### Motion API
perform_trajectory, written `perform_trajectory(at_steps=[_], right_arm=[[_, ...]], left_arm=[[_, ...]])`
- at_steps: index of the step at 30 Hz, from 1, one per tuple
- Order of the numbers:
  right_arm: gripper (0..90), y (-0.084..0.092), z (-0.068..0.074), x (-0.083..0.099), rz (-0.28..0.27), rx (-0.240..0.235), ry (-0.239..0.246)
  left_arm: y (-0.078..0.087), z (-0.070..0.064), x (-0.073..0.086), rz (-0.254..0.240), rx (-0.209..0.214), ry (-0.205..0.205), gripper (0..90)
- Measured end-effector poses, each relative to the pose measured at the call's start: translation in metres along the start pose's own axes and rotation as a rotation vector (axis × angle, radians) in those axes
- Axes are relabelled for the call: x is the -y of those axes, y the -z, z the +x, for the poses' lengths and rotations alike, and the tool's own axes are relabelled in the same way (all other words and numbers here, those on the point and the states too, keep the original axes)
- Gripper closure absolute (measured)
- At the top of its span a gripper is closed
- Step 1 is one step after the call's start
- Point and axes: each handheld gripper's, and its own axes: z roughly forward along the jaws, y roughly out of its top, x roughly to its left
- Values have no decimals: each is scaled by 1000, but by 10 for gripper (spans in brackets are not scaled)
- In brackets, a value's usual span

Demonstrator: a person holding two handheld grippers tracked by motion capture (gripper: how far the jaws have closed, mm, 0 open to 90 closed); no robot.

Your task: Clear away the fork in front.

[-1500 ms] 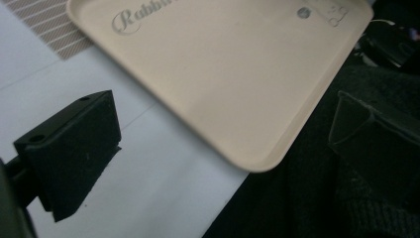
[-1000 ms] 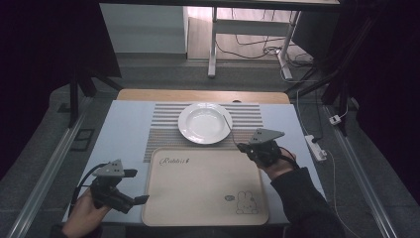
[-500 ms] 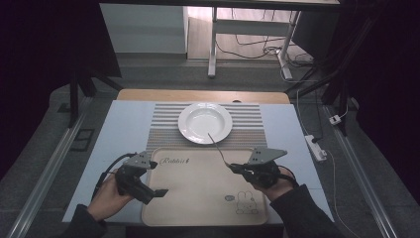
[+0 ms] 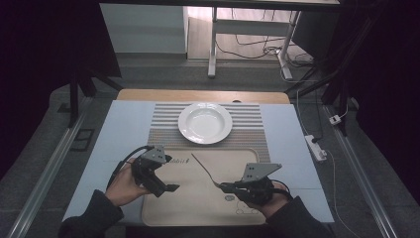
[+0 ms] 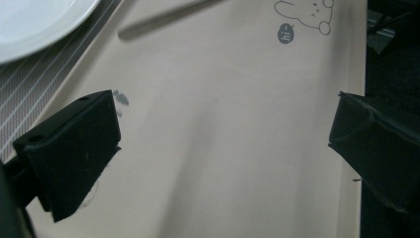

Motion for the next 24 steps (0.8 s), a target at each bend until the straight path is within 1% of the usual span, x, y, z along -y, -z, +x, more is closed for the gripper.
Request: perform_trajectory(at_steps=[1,4,6,7,8,9,10,11,13,15,16,17,18,19,20,22,24], right_arm=[[897,0,2,0,0,-9,2],[897,-1,5,0,1,-20,4],[897,-1,9,1,5,-42,9],[897,-1,9,1,5,-42,9],[897,0,11,1,6,-53,15],[897,0,11,1,6,-53,15],[897,0,13,1,1,-61,17],[897,0,15,0,-5,-82,17],[897,1,16,0,-4,-87,20],[897,1,18,0,-7,-107,21],[897,1,19,1,-11,-115,21],[897,1,21,1,-12,-129,25],[897,1,22,1,-10,-135,27],[897,1,22,1,-10,-135,27],[897,1,23,1,-11,-151,30],[897,1,24,1,-10,-160,31],[897,0,25,1,-8,-176,36]], left_arm=[[0,0,0,0,0,0,0],[-5,5,-7,12,21,-40,0],[-8,8,-11,25,31,-65,0],[-10,8,-13,25,36,-69,0],[-11,9,-14,30,41,-82,0],[-12,9,-16,36,49,-96,0],[-13,10,-18,41,55,-113,0],[-14,9,-19,41,59,-123,0],[-15,9,-22,46,79,-157,0],[-18,8,-25,47,103,-186,1],[-19,7,-26,48,116,-205,3],[-21,7,-28,57,142,-241,4],[-21,7,-28,57,142,-241,6],[-23,6,-29,61,156,-260,6],[-24,5,-30,71,162,-283,9],[-28,2,-32,81,182,-306,10],[-32,-2,-33,90,179,-339,16]])
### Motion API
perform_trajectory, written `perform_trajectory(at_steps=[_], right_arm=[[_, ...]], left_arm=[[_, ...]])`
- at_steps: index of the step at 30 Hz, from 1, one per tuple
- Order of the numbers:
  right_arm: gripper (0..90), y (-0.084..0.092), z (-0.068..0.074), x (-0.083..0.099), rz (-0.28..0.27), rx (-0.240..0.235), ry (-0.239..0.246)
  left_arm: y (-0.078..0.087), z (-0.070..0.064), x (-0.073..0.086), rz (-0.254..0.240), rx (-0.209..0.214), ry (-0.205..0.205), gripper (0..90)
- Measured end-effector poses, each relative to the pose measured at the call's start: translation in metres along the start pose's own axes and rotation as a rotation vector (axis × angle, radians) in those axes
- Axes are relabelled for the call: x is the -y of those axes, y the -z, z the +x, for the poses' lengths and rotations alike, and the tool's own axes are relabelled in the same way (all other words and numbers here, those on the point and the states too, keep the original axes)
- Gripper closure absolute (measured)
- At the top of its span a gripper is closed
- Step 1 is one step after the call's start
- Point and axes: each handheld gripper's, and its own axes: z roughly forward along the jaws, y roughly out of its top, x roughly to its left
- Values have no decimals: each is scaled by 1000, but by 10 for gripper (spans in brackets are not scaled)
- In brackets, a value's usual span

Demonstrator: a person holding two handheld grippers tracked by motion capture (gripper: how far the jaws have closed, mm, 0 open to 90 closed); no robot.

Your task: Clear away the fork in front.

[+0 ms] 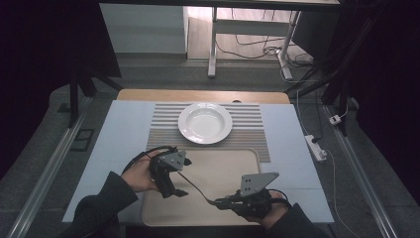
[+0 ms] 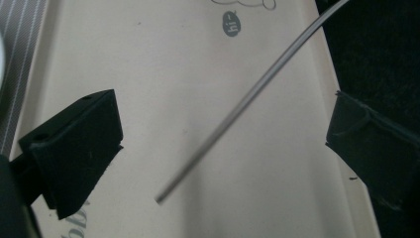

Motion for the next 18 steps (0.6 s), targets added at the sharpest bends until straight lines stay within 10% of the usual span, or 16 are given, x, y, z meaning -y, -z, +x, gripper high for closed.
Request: perform_trajectory(at_steps=[8,18], right_arm=[[897,-3,4,-1,13,-41,7],[897,-3,5,-1,22,-69,4]], left_arm=[[-10,-5,-6,28,45,-110,118],[-5,-7,-12,59,137,-229,576]])
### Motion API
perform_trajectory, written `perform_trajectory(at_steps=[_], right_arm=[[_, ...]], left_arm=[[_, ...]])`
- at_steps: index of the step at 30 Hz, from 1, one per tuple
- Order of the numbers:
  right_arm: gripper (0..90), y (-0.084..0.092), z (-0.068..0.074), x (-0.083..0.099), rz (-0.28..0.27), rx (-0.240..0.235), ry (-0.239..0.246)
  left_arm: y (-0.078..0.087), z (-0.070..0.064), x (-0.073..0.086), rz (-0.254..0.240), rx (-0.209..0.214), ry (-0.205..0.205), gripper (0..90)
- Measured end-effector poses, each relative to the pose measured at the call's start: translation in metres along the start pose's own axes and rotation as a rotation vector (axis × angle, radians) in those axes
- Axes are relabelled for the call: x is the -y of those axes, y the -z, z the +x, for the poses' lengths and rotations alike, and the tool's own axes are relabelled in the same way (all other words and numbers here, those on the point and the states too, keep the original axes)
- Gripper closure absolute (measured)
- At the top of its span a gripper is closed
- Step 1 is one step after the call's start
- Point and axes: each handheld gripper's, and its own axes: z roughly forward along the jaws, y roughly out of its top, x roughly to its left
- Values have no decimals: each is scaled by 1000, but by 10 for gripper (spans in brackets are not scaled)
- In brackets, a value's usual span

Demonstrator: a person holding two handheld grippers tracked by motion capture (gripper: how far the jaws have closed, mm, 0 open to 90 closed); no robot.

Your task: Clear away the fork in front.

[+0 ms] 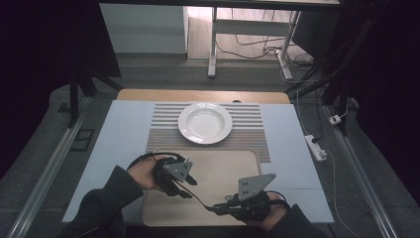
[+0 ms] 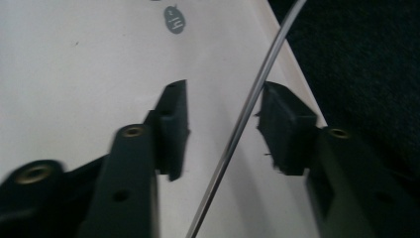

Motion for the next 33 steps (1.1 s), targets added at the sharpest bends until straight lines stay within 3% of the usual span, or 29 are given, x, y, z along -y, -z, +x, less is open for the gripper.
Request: perform_trajectory(at_steps=[1,5,13,20,22,25,26,27,31,33], right_arm=[[896,0,0,0,-1,-4,-2],[897,-1,0,0,-1,-11,-3],[897,-1,0,0,-1,-31,-1],[890,-3,-1,1,6,-64,1],[871,-3,-2,1,12,-56,4],[830,-2,-3,1,21,-15,8],[793,-3,-3,1,24,4,13],[765,-3,-4,2,22,13,10],[612,-3,-7,2,26,73,10],[549,-3,-8,2,31,106,21]], left_arm=[[0,-1,0,-3,6,-12,630],[0,-4,-2,8,29,-61,667],[-2,-6,-4,23,38,-108,807],[-3,-15,-6,52,20,-223,857],[-4,-17,-7,67,22,-237,865],[-5,-16,-7,76,39,-203,868],[-5,-14,-6,67,65,-158,868],[-5,-14,-6,67,65,-158,868],[-5,-11,-8,66,118,-70,868],[-4,-13,-8,63,112,-21,868]])
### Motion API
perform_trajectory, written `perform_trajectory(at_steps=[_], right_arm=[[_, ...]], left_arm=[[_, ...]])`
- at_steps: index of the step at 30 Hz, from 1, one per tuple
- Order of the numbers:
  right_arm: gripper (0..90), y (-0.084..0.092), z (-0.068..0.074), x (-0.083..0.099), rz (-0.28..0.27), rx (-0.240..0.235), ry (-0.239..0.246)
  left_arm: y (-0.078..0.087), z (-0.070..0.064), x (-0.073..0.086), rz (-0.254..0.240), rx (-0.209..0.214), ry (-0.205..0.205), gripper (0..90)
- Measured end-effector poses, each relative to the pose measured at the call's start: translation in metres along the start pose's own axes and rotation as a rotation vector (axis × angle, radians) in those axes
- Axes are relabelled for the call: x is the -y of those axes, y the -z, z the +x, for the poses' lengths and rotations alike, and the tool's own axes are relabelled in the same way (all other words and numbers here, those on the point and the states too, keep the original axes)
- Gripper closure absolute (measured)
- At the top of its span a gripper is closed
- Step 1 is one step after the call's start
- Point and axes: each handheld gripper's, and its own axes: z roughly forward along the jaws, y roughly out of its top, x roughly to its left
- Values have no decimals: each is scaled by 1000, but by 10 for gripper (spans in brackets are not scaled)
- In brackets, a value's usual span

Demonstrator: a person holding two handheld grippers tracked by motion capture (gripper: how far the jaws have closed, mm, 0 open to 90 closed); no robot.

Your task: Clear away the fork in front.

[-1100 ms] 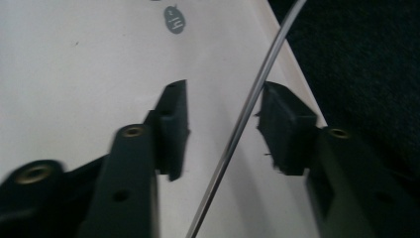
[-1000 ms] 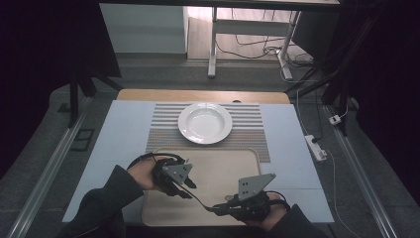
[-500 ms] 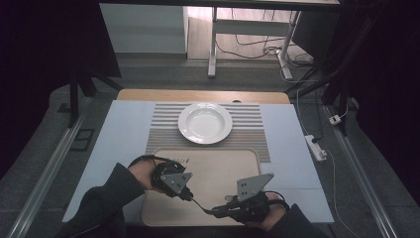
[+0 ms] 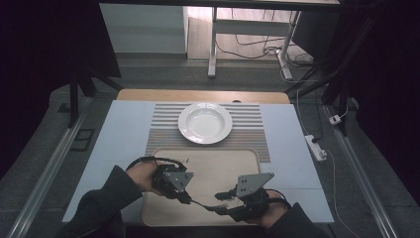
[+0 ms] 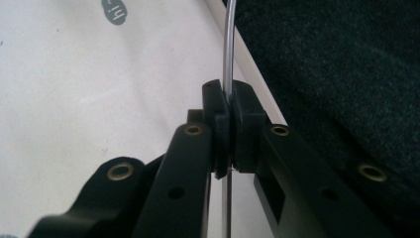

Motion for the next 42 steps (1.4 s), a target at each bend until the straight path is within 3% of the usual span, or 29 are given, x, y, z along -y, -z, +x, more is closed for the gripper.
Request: perform_trajectory(at_steps=[3,4,8,13,15,19,23,28,31,36,42], right_arm=[[459,2,-3,1,-3,49,-8],[433,3,-4,1,-4,64,-7],[338,7,-7,2,-20,113,-17],[242,8,-8,5,12,180,-31],[216,8,-8,6,30,203,-39],[174,12,-10,10,36,241,-65],[151,15,-13,13,42,277,-90],[135,20,-14,21,52,304,-144],[112,24,-16,29,53,340,-181],[89,30,-19,36,46,355,-237],[44,37,-17,43,53,407,-258]], left_arm=[[2,-1,1,9,-16,53,868],[2,-1,1,9,-16,53,868],[3,-3,5,39,-55,152,868],[3,-7,13,62,-97,249,867],[4,-8,17,54,-114,309,867],[6,-11,25,52,-147,442,867],[5,-14,31,58,-181,548,867],[9,-19,38,23,-236,646,866],[11,-22,43,7,-260,727,867],[11,-27,51,-17,-296,840,866],[7,-32,57,-17,-337,970,866]])
